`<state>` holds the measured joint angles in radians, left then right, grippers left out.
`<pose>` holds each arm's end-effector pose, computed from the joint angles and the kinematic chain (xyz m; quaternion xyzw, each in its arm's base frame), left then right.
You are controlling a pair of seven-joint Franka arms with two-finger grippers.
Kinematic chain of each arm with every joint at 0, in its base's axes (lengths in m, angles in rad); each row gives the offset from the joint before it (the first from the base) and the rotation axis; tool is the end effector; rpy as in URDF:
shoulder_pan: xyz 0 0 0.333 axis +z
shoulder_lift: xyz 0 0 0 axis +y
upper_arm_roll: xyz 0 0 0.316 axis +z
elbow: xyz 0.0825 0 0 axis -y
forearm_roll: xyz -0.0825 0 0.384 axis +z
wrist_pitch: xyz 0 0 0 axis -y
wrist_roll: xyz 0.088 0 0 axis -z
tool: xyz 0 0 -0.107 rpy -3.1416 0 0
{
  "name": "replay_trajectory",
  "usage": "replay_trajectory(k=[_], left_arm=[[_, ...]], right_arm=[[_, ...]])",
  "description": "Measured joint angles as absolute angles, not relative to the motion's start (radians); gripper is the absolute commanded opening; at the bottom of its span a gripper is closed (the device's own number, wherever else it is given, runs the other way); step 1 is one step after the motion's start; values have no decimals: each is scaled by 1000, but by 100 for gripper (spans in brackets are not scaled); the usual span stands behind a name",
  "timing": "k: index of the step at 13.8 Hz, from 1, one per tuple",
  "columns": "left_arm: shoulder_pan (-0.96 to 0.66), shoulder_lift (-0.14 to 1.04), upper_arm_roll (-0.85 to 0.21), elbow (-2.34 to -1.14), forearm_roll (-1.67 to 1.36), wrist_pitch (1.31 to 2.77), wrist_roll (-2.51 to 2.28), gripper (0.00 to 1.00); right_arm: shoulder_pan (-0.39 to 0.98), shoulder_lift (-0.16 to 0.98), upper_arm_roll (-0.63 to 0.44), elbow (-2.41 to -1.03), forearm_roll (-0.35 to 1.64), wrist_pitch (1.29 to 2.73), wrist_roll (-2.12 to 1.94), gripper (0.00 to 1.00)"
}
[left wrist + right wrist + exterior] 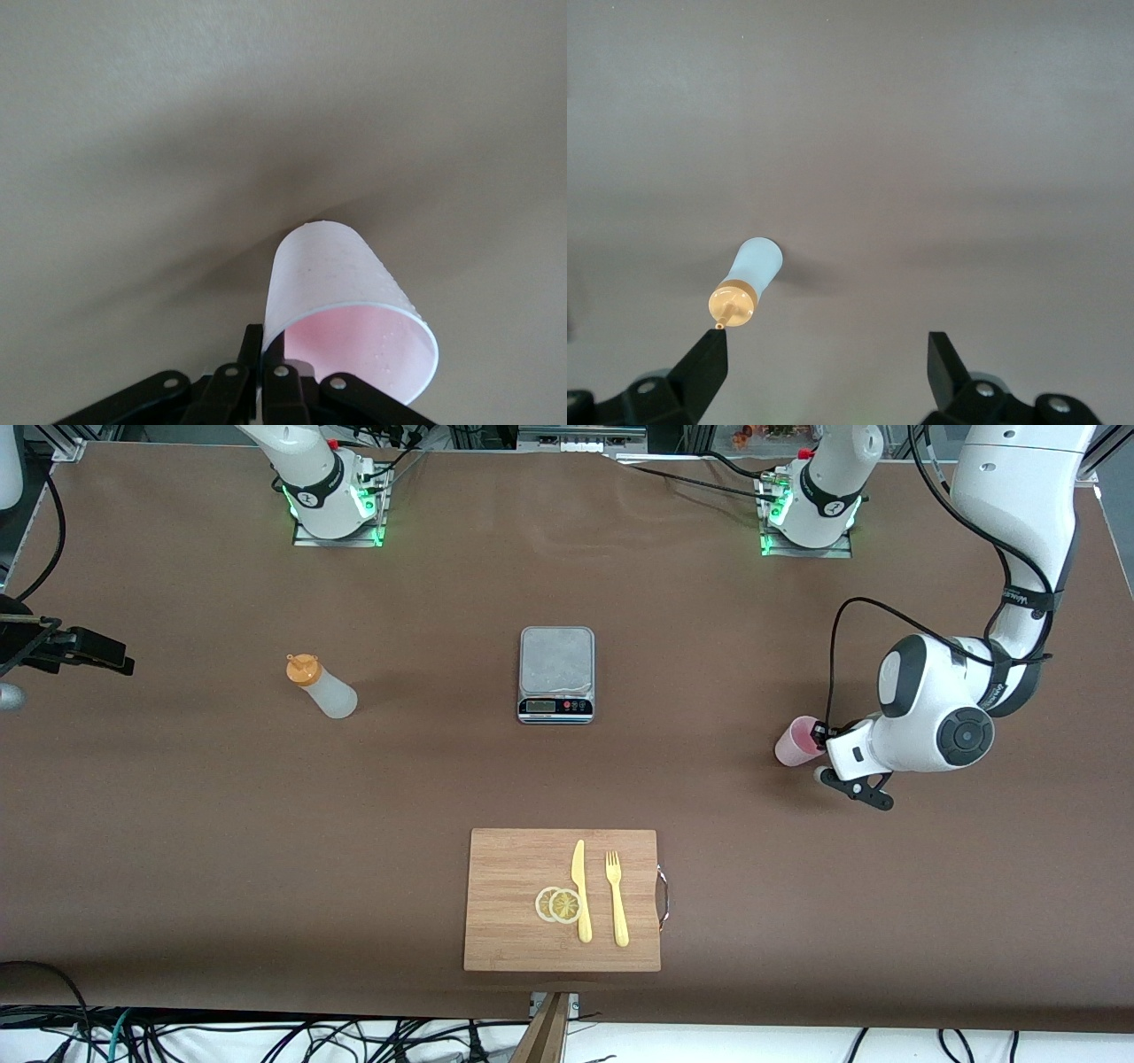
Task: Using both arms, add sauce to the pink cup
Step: 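Grasp the pink cup with the left gripper and lift it, then place the pink cup on the scale while the right gripper reaches the bottle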
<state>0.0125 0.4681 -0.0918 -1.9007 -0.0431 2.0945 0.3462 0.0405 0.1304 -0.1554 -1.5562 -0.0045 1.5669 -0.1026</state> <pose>0.5974 -0.0477 0.2348 0.9708 -0.1941 -0.1296 0.0559 0.5848 -0.0627 0.5573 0.9982 -0.0060 -0.0600 0.0059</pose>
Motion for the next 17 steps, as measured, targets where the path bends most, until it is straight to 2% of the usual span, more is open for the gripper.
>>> replay_trajectory(k=[2, 4, 7, 12, 14, 17], left_arm=[[12, 466, -96, -1862, -43, 2049, 346, 0], [11, 462, -122, -1795, -43, 1945, 346, 0], [6, 453, -243, -1718, -44, 1838, 324, 0], [-69, 449, -457, -1709, -47, 1826, -46, 0], [-162, 451, -476, -1709, -99, 1829, -206, 0], [-303, 480, -475, -1710, -143, 1912, -387, 0]], right_arm=[[40, 132, -155, -1556, -5, 1567, -103, 100], [40, 132, -155, -1556, -5, 1567, -103, 100], [40, 132, -156, -1556, -5, 1567, -103, 100], [38, 133, -158, -1556, -5, 1567, -103, 100], [37, 140, -158, -1556, -5, 1567, -103, 100], [46, 164, -156, -1556, -6, 1567, -103, 100]])
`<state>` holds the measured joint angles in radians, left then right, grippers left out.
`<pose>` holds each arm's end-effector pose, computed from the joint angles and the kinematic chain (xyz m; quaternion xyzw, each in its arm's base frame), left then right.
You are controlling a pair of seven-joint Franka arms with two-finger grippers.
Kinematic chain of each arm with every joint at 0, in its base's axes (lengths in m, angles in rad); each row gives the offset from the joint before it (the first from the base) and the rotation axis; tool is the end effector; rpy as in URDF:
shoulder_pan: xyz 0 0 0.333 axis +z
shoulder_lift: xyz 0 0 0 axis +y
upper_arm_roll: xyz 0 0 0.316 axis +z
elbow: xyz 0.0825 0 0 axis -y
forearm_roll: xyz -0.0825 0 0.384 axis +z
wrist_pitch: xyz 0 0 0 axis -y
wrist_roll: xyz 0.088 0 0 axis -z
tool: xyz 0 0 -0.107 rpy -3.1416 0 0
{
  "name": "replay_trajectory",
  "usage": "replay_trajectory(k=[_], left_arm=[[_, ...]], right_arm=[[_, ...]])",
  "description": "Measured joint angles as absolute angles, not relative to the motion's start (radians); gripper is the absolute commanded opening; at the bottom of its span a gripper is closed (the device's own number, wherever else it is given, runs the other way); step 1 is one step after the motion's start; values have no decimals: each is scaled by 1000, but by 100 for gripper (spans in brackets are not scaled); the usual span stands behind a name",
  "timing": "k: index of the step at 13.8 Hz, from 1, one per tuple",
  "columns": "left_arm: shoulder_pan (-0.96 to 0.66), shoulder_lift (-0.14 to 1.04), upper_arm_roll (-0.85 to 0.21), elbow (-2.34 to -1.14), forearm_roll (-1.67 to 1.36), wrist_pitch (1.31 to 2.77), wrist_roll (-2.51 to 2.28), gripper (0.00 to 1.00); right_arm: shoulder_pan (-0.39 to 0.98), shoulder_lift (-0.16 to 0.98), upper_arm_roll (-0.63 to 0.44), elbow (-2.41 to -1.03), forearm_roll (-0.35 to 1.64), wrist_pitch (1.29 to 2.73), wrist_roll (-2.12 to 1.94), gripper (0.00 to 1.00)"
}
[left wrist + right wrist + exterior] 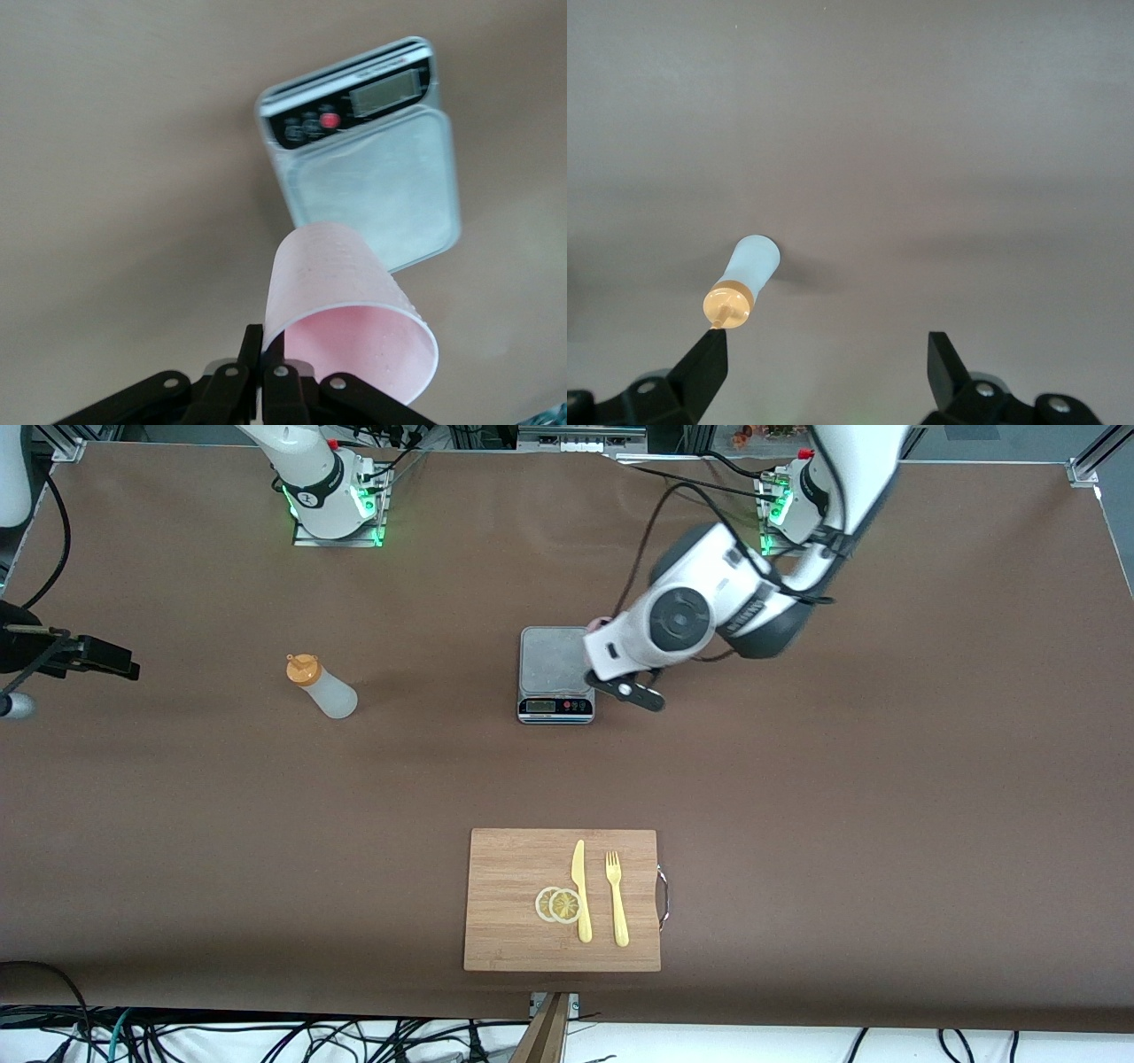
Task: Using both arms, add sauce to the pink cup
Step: 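Place the pink cup on the scale while the right gripper reaches the bottle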
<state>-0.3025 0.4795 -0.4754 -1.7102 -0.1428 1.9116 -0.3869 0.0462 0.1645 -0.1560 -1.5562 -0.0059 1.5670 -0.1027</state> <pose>0.4658 -0.4339 0.3252 0.9672 -0.1487 -0.1896 0.0806 0.5924 -0.0595 0.5374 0.9970 -0.0033 -0.0770 0.0076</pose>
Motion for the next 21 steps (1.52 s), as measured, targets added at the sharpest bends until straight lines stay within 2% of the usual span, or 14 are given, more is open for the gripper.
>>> replay_trajectory(k=[5, 8, 9, 10, 11, 16, 21], left_arm=[[-396, 583, -472, -1711, -143, 2081, -550, 0], [-405, 605, -470, -1709, -143, 2101, -583, 0], [-405, 605, -469, -1706, -143, 2101, -588, 14], [-405, 605, -467, -1705, -143, 2101, -593, 81], [-405, 605, -465, -1705, -143, 2101, -601, 100], [-403, 592, -462, -1692, -143, 2071, -606, 100], [-383, 465, -456, -1551, -143, 1753, -640, 100]], right_arm=[[62, 190, -155, -1556, -25, 1568, -103, 100], [62, 190, -157, -1554, -34, 1567, -103, 100], [62, 190, -157, -1554, -42, 1567, -103, 100], [62, 190, -157, -1554, -51, 1567, -103, 100], [62, 190, -157, -1554, -56, 1567, -103, 100], [61, 190, -157, -1554, -56, 1566, -103, 100], [36, 191, -160, -1555, -56, 1552, -264, 100]])
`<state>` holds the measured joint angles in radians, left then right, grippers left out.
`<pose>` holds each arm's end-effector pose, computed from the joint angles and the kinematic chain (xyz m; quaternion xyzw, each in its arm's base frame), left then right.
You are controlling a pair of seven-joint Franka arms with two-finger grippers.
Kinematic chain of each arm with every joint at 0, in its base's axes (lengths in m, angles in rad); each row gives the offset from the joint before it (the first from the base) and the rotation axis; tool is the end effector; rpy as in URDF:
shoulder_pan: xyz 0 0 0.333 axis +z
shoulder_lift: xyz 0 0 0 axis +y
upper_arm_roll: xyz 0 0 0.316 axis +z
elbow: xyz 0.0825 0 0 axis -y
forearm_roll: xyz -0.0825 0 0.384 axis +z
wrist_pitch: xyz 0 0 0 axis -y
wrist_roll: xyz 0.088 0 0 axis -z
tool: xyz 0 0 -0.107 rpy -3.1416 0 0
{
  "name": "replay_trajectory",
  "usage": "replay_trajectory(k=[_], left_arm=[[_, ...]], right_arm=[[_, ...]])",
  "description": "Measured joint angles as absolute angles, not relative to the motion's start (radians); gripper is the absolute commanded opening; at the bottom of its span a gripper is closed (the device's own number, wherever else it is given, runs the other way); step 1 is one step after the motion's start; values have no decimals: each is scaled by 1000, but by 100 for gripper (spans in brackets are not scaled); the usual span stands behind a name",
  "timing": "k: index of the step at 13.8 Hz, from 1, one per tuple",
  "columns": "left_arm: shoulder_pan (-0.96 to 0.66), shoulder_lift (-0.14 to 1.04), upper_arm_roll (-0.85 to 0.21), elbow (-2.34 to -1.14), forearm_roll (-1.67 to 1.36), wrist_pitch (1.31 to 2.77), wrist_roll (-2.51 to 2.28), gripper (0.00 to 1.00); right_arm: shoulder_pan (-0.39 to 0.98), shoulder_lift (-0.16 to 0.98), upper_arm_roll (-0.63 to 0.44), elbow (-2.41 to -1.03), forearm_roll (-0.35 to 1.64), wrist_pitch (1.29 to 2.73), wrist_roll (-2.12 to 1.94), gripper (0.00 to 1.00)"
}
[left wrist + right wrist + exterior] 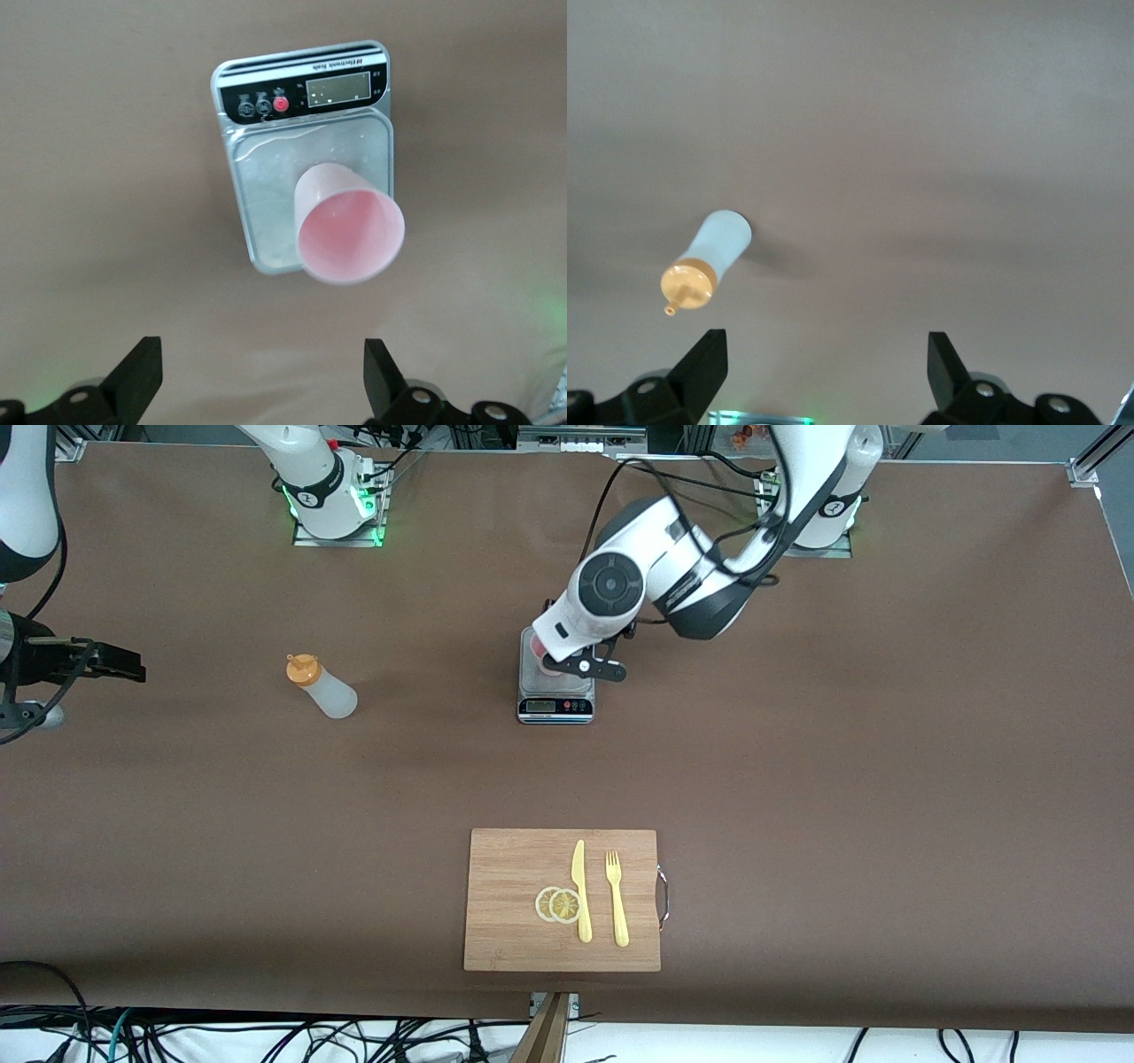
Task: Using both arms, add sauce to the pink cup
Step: 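Place the pink cup on the scale while the right gripper reaches the bottle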
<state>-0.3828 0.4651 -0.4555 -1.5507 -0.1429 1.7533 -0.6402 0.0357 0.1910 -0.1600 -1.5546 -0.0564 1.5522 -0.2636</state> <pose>0.4564 -0.4676 0.3909 0.9775 -0.0664 -0.1933 0.0520 0.5944 -0.0730 0.5218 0.9919 0.0714 -0.1018 0.0241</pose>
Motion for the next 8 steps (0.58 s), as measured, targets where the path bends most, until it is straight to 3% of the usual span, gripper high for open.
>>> replay_trajectory(k=[4, 8], left_arm=[[-298, 317, -447, -1487, -64, 1581, -641, 100], [-146, 230, -443, -1486, -41, 1564, -616, 100]], right_arm=[[-4, 225, -162, -1560, -41, 1542, -489, 100], [-96, 305, -163, -1571, 97, 1524, -821, 100]])
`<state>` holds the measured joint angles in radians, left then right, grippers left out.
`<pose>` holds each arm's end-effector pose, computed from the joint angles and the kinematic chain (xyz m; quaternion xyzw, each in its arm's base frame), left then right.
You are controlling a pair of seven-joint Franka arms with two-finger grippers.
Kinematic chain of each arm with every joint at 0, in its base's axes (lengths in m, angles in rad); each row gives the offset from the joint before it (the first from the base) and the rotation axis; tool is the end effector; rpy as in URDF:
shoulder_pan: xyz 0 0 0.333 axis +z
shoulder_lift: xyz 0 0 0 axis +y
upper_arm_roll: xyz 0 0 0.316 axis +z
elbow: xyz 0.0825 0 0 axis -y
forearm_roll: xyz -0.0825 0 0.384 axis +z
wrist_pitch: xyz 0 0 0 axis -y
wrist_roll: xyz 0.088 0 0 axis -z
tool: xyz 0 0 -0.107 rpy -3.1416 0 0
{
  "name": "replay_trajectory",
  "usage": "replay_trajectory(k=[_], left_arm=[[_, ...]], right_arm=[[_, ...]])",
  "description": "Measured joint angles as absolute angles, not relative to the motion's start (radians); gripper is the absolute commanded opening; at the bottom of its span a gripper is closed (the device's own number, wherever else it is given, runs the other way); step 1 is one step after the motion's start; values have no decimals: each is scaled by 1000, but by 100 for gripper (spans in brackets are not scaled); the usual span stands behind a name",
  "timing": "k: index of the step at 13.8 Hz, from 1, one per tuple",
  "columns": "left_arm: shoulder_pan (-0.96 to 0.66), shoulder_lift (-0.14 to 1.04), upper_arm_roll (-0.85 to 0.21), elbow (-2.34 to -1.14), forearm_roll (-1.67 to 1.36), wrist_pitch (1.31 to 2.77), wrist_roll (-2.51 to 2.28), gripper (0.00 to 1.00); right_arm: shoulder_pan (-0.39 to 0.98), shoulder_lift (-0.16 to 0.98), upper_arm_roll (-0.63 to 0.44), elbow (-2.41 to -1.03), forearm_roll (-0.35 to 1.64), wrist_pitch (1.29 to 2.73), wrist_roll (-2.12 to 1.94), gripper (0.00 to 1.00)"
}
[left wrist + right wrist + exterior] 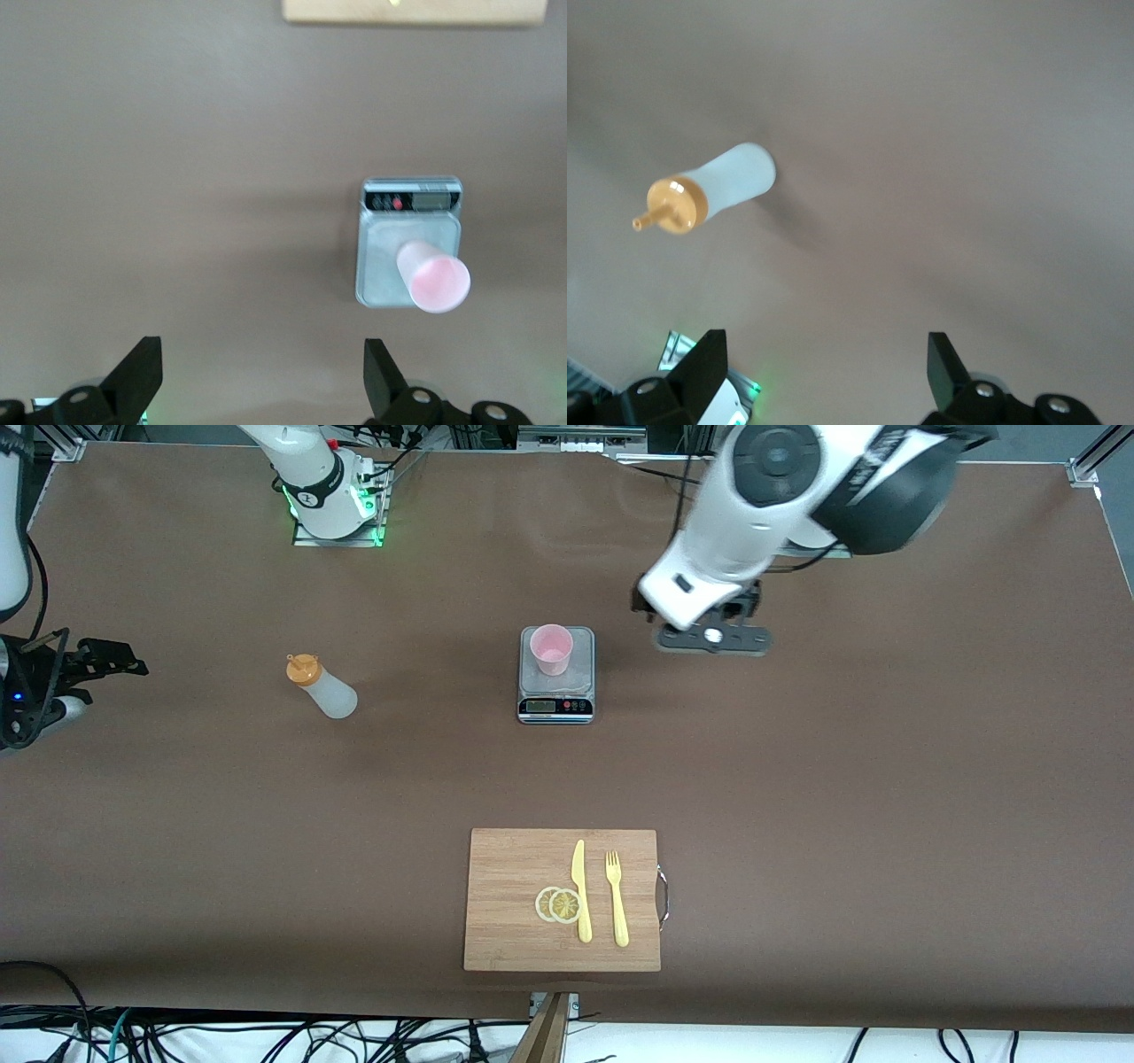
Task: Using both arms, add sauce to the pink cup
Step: 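Place the pink cup on the scale while the right gripper reaches the bottle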
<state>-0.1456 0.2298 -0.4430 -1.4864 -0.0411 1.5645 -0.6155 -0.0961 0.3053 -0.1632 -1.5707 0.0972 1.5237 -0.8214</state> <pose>0.5201 -0.3204 0.5415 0.9953 0.0165 -0.0927 0.0207 0.5949 -0.1363 0.4443 -0.9478 -0.2666 0.1363 0.1092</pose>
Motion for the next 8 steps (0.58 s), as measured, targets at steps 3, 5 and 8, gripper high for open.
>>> replay_trajectory(k=[3, 5, 8], left_arm=[[-40, 184, -437, -1486, -39, 1535, -493, 100], [-22, 134, -360, -1488, -37, 1507, -386, 100], [-55, 67, -143, -1521, -37, 1490, -159, 100]], right_arm=[[-175, 375, -165, -1574, 217, 1481, -1070, 100], [-201, 421, -165, -1578, 290, 1464, -1195, 100], [-209, 477, -165, -1599, 410, 1461, -1370, 100]])
